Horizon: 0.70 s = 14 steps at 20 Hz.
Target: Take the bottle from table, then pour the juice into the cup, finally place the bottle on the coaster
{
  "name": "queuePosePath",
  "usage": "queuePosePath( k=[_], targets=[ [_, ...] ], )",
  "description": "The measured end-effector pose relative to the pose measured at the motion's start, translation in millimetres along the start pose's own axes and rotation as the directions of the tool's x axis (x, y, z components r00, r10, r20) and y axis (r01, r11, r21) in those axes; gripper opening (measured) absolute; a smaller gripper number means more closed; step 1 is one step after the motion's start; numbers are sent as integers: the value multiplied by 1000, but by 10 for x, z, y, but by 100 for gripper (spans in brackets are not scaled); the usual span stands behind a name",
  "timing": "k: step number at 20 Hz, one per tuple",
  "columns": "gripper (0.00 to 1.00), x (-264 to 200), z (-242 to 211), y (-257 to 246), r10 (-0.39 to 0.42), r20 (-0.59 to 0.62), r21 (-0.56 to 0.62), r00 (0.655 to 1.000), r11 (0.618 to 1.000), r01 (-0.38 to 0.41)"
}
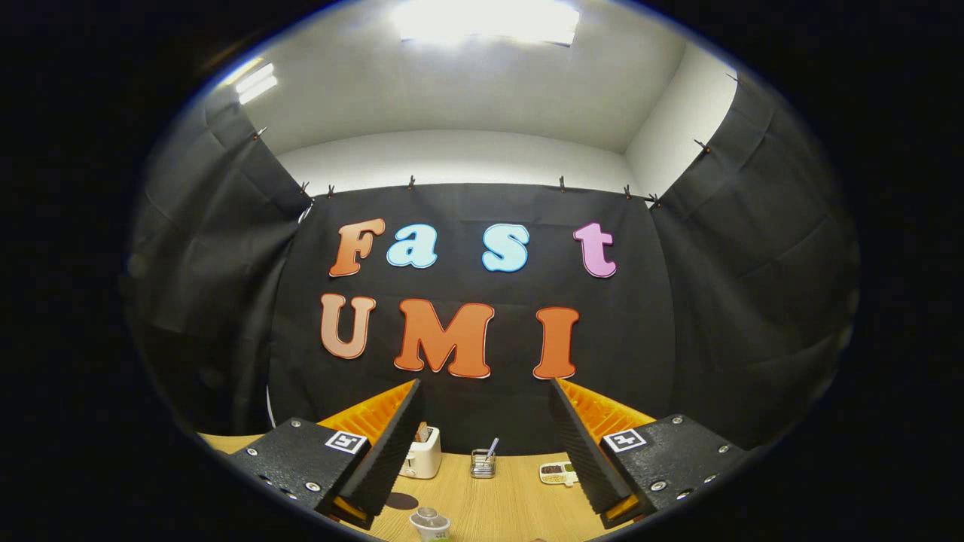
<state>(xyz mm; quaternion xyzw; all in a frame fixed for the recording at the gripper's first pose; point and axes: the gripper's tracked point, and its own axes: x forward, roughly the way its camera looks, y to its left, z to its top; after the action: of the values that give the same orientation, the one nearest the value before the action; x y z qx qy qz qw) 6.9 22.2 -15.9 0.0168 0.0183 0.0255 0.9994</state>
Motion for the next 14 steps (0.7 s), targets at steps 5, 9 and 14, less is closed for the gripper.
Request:
queuePosePath(
  k=[5,9,14],
  targets=[
    [98,38,-153,15,13,-33,15,999,1000,-13],
    [98,37,-283,66,46,-47,57,998,997,-43],
    [98,-1,-617,148,64,-77,88,995,994,-57]
  ],
)
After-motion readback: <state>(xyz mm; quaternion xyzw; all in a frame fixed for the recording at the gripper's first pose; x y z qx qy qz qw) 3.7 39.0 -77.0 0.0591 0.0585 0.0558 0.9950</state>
